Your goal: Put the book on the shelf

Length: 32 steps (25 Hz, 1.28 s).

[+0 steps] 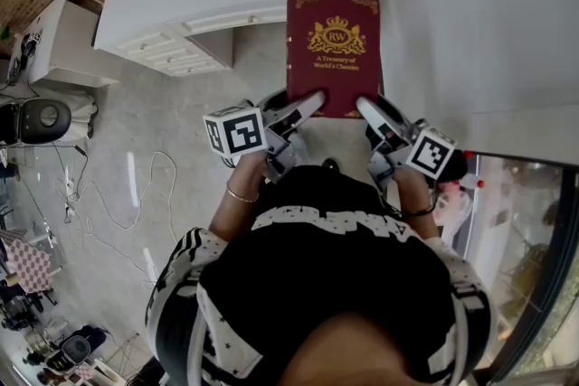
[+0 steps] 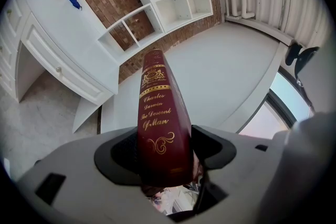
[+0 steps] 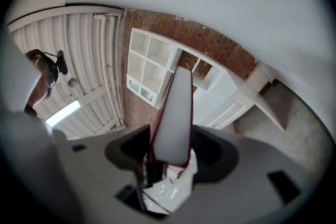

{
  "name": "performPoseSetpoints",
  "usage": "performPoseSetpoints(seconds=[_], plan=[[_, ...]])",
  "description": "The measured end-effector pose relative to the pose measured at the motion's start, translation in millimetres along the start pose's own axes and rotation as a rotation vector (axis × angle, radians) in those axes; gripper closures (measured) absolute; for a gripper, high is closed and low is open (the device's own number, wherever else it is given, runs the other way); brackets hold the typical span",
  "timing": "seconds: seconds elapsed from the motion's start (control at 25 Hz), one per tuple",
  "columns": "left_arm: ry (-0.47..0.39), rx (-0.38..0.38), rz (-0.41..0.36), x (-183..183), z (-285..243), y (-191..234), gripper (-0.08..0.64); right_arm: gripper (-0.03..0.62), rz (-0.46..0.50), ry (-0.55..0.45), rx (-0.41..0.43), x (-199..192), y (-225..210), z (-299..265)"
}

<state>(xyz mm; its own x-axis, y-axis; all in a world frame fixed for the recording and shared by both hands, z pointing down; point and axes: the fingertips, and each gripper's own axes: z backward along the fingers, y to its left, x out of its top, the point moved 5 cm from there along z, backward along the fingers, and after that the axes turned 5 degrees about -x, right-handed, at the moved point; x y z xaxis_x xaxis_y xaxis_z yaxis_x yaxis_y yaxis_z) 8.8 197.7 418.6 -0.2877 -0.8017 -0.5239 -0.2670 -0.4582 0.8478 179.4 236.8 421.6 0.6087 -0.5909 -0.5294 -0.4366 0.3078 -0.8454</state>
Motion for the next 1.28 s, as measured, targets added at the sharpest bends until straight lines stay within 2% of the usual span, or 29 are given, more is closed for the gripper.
performPoseSetpoints(seconds=[0.84, 1.28], plan=[[-0.032, 0.032, 0.027, 77, 25, 63, 0.242, 0.328, -0.013, 0.053, -0.013, 10, -9, -105], [-0.013, 0.014, 0.028, 103, 27, 82, 0.242, 0.330, -0.008, 0.035, -0.049, 16, -7, -130]])
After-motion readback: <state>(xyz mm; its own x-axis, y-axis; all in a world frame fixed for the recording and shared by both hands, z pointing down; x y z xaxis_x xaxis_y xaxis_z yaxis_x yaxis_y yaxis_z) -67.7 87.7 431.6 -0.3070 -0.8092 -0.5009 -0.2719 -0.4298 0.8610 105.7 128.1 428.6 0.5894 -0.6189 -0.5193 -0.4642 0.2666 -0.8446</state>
